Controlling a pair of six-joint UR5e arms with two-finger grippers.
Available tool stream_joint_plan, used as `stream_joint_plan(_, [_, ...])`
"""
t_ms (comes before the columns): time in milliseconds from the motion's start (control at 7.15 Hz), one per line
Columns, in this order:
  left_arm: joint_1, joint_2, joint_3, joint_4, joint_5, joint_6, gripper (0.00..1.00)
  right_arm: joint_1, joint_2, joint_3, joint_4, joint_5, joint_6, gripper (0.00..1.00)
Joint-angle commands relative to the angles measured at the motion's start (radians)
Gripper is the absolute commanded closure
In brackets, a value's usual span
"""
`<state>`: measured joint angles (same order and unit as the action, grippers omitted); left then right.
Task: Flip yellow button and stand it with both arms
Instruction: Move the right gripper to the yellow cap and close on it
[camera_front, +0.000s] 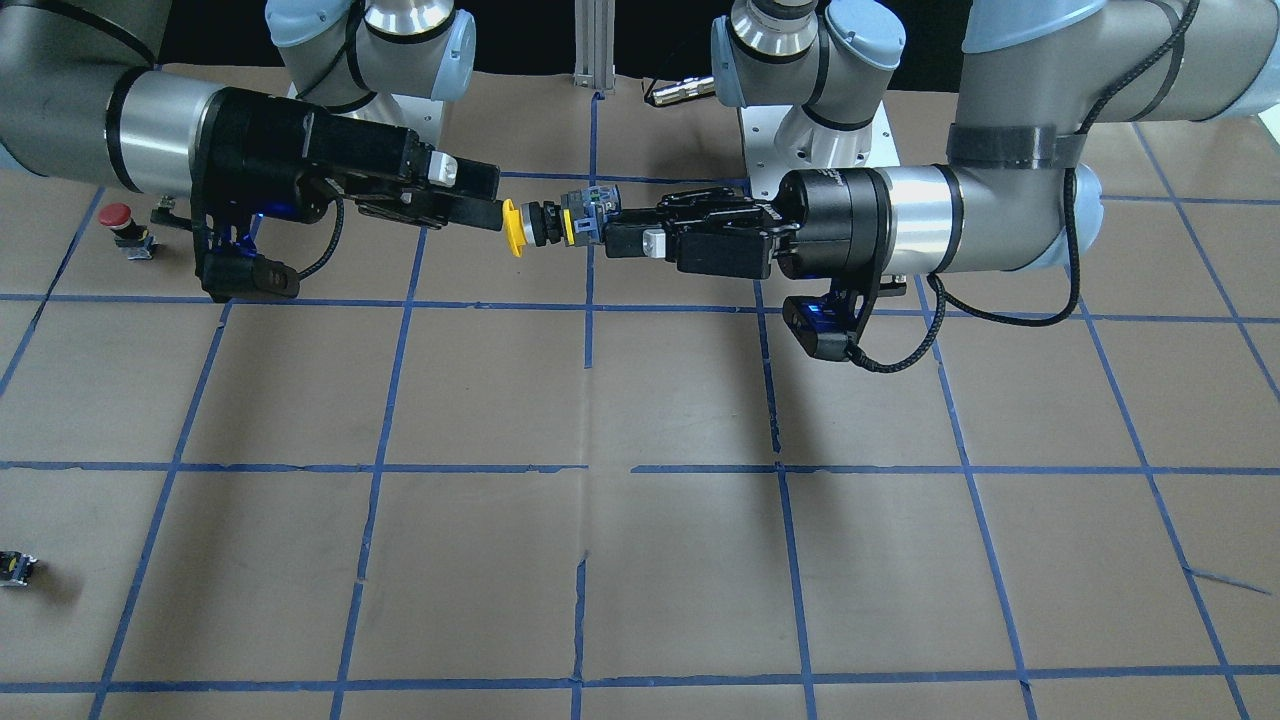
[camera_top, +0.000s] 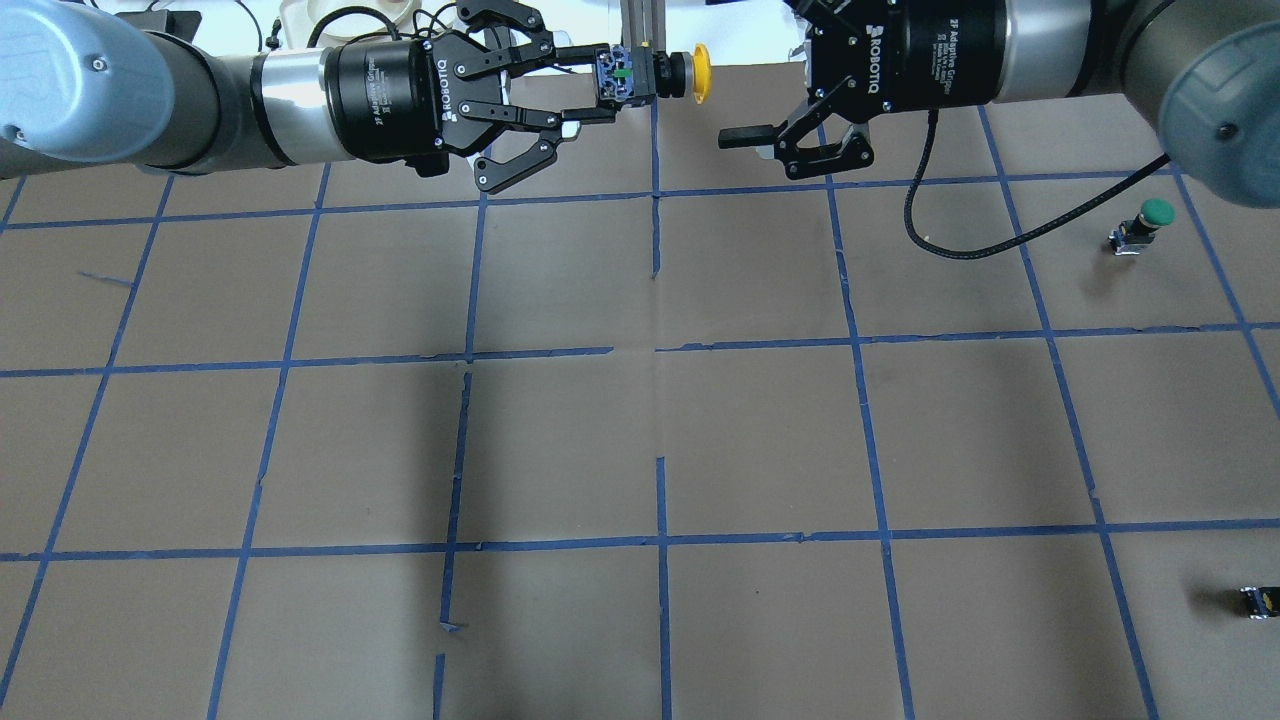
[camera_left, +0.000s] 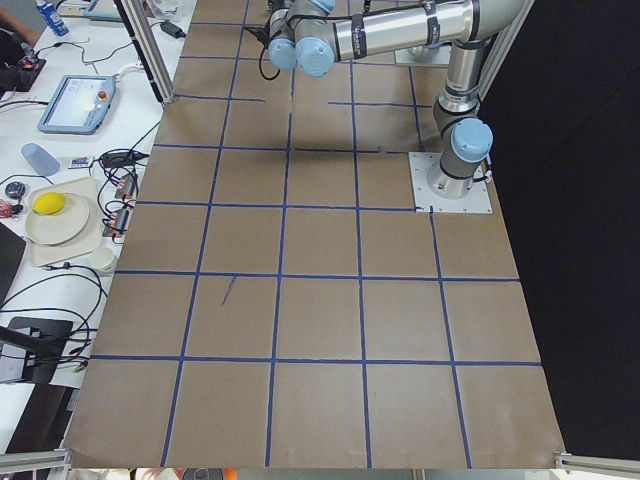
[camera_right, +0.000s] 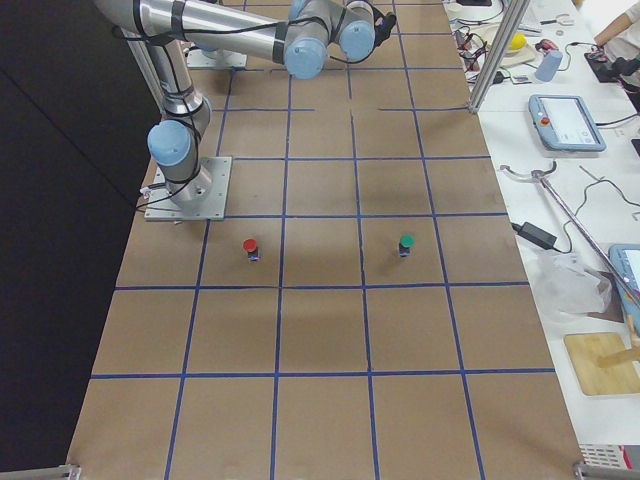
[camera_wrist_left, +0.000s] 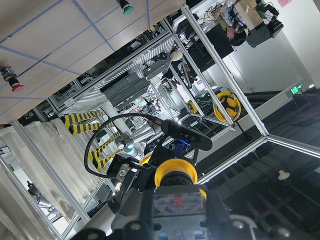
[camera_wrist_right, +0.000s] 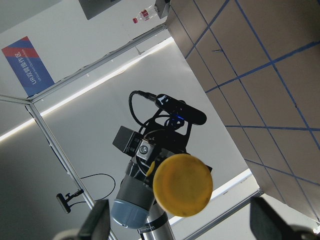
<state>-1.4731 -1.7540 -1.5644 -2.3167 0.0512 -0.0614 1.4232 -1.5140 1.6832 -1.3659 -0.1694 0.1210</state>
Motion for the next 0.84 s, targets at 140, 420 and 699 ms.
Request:
stream_joint_plan(140, [-0.003, 0.002, 0.001, -0.003, -0.002, -0.003, 0.99, 0.000, 0.014, 0.000, -0.036, -0.001, 0.002, 0.06])
stream_joint_plan(420, [-0.007, 0.005, 0.003, -0.003, -0.002, -0.003, 0.98, 0.000, 0.014, 0.001, -0.035, 0.001, 0.002, 0.38])
stream_joint_plan(699, [-0.007, 0.005, 0.003, -0.003, -0.002, -0.003, 0.98, 0.000, 0.014, 0.003, -0.033, -0.002, 0.002, 0.68])
